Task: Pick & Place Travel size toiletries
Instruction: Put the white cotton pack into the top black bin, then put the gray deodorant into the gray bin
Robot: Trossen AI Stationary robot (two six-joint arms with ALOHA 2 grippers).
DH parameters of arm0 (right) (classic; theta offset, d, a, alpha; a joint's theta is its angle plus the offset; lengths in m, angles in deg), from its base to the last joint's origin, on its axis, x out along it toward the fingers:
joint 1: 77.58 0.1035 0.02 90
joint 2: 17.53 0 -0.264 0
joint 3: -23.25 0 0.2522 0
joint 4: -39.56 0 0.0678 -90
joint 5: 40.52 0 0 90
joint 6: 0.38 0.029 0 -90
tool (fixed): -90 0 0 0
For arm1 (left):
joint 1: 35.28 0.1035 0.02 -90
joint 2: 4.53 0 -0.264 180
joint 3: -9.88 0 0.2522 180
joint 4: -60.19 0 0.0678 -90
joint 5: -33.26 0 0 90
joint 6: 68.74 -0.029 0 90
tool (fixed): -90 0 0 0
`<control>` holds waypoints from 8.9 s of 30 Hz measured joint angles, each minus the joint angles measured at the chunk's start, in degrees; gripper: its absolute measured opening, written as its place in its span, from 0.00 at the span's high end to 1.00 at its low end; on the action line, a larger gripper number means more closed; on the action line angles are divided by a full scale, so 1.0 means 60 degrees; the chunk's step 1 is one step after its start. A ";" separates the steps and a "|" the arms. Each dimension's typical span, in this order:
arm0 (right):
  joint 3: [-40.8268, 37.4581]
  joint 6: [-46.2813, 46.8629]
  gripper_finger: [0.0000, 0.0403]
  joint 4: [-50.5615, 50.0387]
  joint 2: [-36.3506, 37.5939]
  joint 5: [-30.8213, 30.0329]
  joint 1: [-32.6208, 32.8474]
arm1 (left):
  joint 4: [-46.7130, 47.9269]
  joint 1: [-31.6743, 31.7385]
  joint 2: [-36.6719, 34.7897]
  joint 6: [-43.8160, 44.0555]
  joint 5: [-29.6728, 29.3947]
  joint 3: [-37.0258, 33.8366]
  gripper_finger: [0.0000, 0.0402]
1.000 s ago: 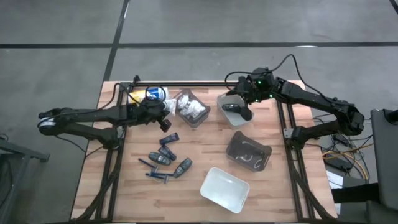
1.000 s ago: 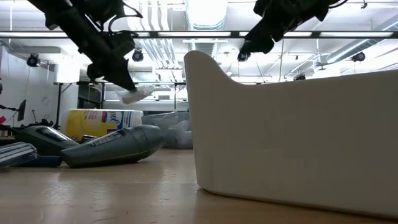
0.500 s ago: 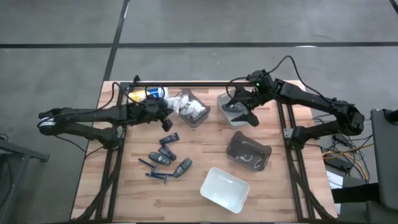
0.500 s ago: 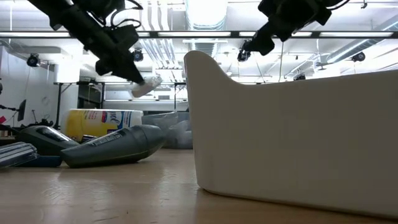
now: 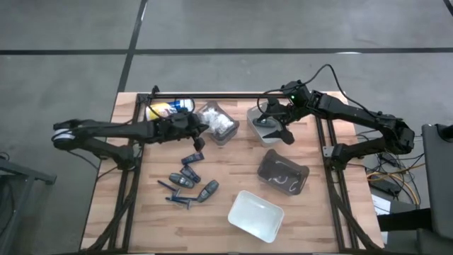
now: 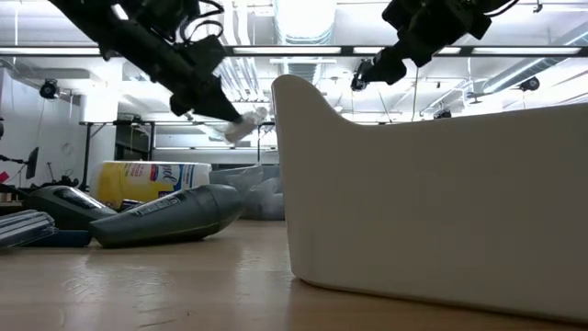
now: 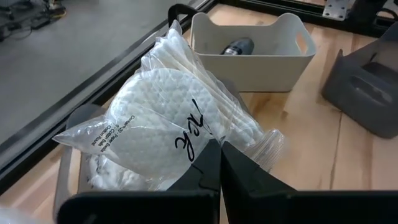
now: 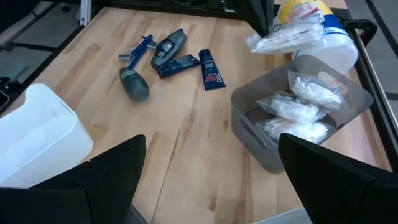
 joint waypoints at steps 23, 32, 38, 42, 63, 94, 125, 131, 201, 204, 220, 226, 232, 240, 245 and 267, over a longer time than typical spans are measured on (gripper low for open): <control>0.0000 0.0582 0.10 0.0023 0.0000 -0.0007 0.0000 | -0.0422 0.0015 0.3358 -0.1291 -0.0003 0.1861 0.98; 0.0000 0.0582 0.10 0.0029 -0.0011 -0.0007 0.0000 | -0.0323 0.0066 0.3431 -0.1277 -0.0007 0.2076 0.97; 0.0000 0.0582 0.10 0.0029 -0.0011 -0.0007 0.0000 | -0.0327 0.0066 0.3457 -0.1008 -0.0018 0.2091 0.97; 0.0000 0.0582 0.10 0.0029 -0.0011 -0.0007 0.0000 | 0.0030 0.0062 0.3450 -0.0686 -0.0014 0.2091 0.97; 0.0000 0.0582 0.10 0.0029 -0.0011 -0.0007 0.0000 | 0.1747 0.0062 0.3439 -0.0058 -0.0441 0.2091 0.96; 0.0000 0.0581 0.10 0.0042 -0.0007 -0.0006 0.0000 | 0.1431 -0.1005 0.1812 -0.2064 -0.0407 0.2063 0.66; 0.0000 0.0958 0.10 0.0714 0.0000 -0.0017 0.0000 | 0.3619 -0.2528 0.1563 -0.0807 0.0077 0.1909 0.66; 0.0000 0.0864 0.10 0.1068 0.0000 -0.0021 0.0004 | 0.3619 -0.2528 0.1555 -0.0806 0.0077 0.1909 0.66; -0.1424 0.1977 0.78 -0.0111 0.0590 0.1141 0.1151 | 0.1162 -0.4805 0.1770 0.4372 0.2594 0.1122 0.48; -0.1424 0.2002 0.80 -0.0109 0.0590 0.1141 0.1151 | 0.1160 -0.4805 0.1770 0.4230 0.2392 0.1122 0.40; -0.1408 0.2004 0.89 -0.0033 0.0590 0.1143 0.1151 | 0.0620 -0.5326 0.3519 0.4299 0.1813 0.1127 0.31; -0.1406 0.2006 0.85 -0.0029 0.0586 0.1144 0.1151 | 0.0074 -0.5475 0.4250 0.4689 0.1673 0.1118 0.31; -0.1406 0.2009 0.79 -0.0030 0.0586 0.1144 0.1151 | 0.0321 -0.5559 0.4638 0.5046 0.1476 0.1231 0.31; -0.1406 0.1979 0.72 -0.0005 0.0586 0.1144 0.1150 | 0.0619 -0.5859 0.4917 0.5603 0.1322 0.1301 0.31; -0.1406 0.1973 0.69 0.0026 0.0586 0.1144 0.1151 | 0.0761 -0.5923 0.4953 0.6048 0.1117 0.1315 0.32; -0.1406 0.1897 0.57 0.0233 0.0586 0.1144 0.1151 | 0.0660 -0.5795 0.4884 0.5900 0.1156 0.1271 0.47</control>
